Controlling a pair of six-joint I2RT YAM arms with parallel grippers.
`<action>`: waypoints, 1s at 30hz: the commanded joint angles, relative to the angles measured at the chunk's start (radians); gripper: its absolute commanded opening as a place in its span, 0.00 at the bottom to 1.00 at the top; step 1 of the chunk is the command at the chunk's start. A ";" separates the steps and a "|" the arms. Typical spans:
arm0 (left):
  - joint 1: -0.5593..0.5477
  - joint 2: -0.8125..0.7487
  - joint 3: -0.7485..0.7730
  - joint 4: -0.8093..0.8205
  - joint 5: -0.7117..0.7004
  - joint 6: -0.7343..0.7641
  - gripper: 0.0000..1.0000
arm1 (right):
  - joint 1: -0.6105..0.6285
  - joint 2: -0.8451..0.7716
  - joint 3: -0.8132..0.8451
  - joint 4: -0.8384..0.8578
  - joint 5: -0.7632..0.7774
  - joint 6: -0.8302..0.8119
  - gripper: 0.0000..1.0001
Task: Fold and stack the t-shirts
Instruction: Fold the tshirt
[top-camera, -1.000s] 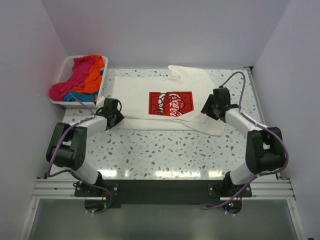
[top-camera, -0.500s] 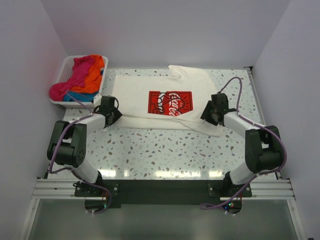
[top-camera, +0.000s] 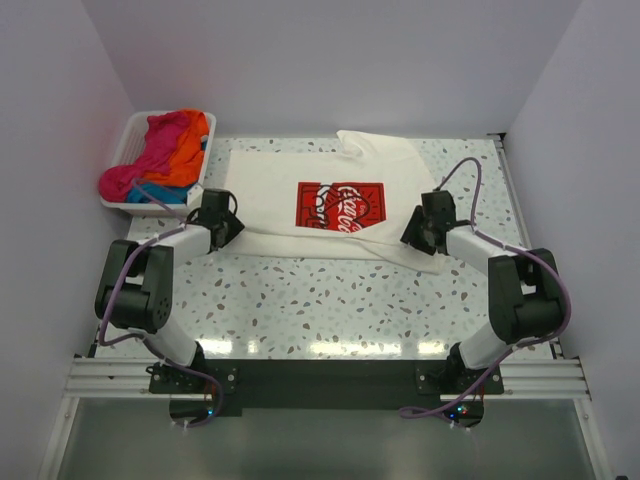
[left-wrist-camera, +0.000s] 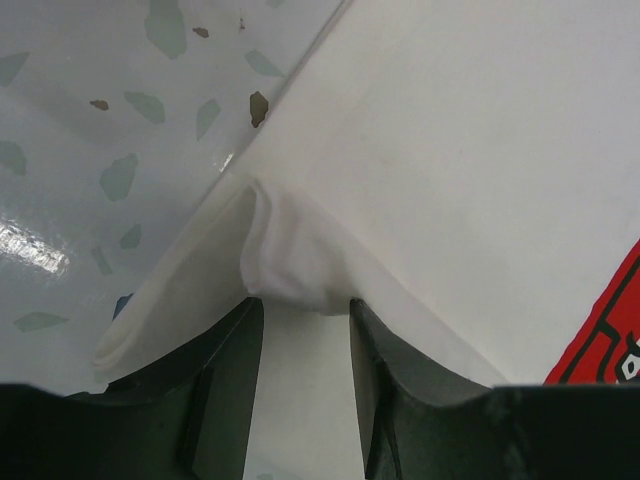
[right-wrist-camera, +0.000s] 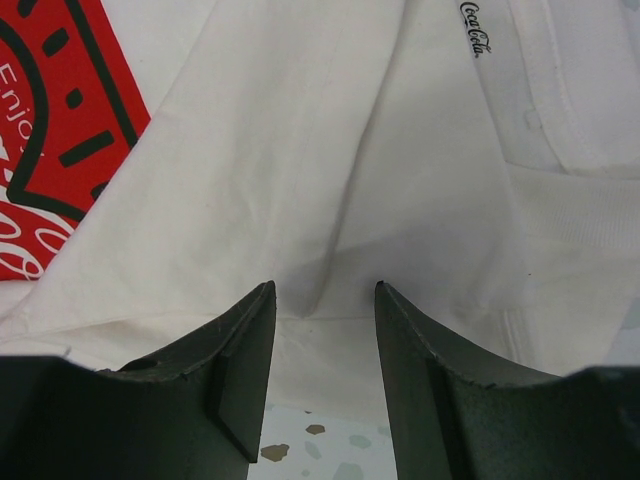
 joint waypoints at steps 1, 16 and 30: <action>0.011 -0.001 0.043 0.024 0.001 -0.018 0.44 | 0.010 -0.004 -0.012 0.058 0.031 -0.018 0.48; 0.057 0.117 0.161 0.026 0.008 -0.002 0.36 | 0.008 -0.034 -0.030 0.055 0.012 -0.018 0.47; 0.072 0.155 0.169 0.101 0.027 -0.015 0.24 | 0.036 -0.034 -0.001 0.049 -0.014 0.005 0.47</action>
